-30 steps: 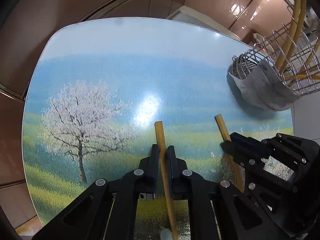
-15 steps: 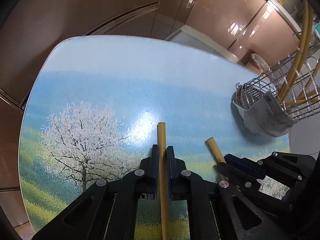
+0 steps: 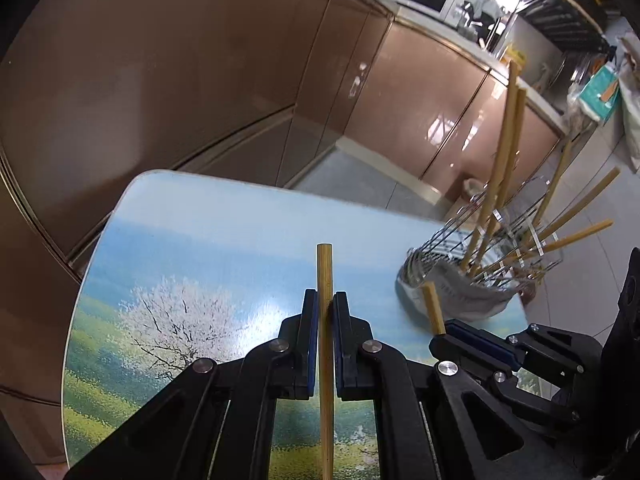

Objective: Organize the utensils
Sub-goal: 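Lift both held chopsticks upright and carry them above the wire holder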

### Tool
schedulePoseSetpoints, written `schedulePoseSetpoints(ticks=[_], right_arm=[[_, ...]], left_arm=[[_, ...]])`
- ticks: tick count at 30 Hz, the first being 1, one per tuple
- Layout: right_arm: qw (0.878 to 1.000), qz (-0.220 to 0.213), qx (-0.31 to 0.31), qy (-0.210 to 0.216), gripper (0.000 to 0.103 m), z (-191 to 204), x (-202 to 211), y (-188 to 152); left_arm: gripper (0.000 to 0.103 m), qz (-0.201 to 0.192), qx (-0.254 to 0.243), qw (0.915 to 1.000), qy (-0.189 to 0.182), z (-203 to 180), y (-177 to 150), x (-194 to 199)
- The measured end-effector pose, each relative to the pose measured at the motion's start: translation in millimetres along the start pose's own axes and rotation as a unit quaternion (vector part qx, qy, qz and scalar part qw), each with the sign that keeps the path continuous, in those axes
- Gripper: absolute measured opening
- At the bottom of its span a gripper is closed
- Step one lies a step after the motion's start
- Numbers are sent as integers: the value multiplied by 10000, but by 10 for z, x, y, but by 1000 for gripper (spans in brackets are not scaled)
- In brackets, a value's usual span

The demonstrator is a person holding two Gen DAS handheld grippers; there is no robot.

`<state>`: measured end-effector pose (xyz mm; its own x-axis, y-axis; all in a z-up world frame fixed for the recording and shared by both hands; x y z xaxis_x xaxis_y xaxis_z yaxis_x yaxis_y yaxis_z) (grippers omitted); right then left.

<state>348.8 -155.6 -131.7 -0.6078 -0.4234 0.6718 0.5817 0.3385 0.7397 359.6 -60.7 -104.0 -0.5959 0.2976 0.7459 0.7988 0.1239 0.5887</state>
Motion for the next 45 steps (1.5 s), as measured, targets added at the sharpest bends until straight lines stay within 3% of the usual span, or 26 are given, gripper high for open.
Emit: schedulePoseSetpoints(ticks=[7,14,21,27,28,35,44,45], right_arm=[[9973,-733,-9,-20,6,60,536,132],[9858,-1676,-13,-39,6,65,1236,359],[9668,-2543,187,-187,6,158,1899,783],[9503,-3053,258,-546,6,-75,2126,1155],[9483,-3109,259,-583,6,-118,2128,1191],[9345,-3374,223,-1116,6,-514,1910,1275],[9421,-3017,-138,-1461,7,-1018,1050,783],[9351,-3140,-49,-1645,7,-1007,1036,721]], left_arm=[[6,-465,-7,9987,-220,-6,68,376],[5,-1100,-145,9924,-523,-150,148,938],[5,-1763,-239,9782,-1068,-416,496,1482],[5,-2202,-404,9627,-1520,-771,855,1727],[0,-2247,-435,9603,-1594,-831,916,1738],[0,-2444,-747,9513,-1724,-1186,1098,1424],[0,-1687,-627,9612,-2090,-1170,960,288],[0,-1636,-582,9614,-2134,-1143,944,234]])
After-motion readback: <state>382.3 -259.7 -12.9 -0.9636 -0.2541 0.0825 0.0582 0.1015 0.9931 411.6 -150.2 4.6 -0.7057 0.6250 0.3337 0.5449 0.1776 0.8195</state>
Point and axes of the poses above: each gripper's, at about its wrist camera, not at the fingertips, and x roughly against the way its jaws point, z to its left, y to its top, the point moved 1 cm from there along -x, roughly the way its jaws point, and after that the axes turned 2 degrees about x, right-handed, at the moved point
